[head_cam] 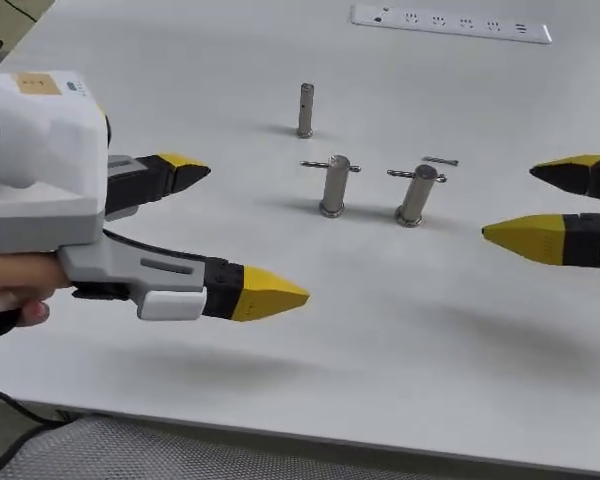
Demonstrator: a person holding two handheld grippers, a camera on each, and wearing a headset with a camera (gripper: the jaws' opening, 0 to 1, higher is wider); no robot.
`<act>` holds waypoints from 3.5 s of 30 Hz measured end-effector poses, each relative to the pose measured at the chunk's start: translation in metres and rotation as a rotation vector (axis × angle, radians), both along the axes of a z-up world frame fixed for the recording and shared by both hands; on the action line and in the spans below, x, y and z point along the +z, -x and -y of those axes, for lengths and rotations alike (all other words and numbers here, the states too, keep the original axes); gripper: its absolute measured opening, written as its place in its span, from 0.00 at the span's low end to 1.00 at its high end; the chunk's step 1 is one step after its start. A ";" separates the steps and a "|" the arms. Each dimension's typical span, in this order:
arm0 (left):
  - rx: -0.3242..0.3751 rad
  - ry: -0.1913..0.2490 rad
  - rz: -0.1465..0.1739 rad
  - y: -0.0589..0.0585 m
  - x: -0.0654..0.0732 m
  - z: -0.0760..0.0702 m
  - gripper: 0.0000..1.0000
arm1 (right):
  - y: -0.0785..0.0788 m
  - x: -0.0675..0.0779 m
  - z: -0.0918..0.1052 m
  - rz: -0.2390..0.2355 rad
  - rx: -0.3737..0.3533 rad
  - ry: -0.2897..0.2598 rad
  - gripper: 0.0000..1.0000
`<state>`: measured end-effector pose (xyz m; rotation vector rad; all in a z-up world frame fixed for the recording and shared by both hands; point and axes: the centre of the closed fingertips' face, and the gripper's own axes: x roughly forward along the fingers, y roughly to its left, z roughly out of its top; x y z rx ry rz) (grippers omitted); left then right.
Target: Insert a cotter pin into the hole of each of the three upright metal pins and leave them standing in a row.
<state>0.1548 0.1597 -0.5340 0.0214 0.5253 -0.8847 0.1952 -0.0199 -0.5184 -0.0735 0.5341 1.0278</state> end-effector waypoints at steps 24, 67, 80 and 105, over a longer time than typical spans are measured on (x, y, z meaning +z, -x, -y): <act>0.072 0.093 0.010 -0.021 0.016 -0.015 0.99 | 0.020 -0.011 0.017 -0.062 -0.115 -0.011 0.98; 0.116 -0.054 0.114 -0.184 -0.002 0.010 0.30 | 0.017 -0.023 0.029 -0.084 -0.170 0.023 0.94; 0.131 -0.095 0.094 -0.197 -0.023 0.013 0.16 | 0.021 -0.028 0.027 -0.105 -0.162 0.025 0.92; 0.022 -0.188 0.249 -0.174 0.016 0.026 0.05 | 0.017 -0.022 0.029 -0.094 -0.162 0.015 0.89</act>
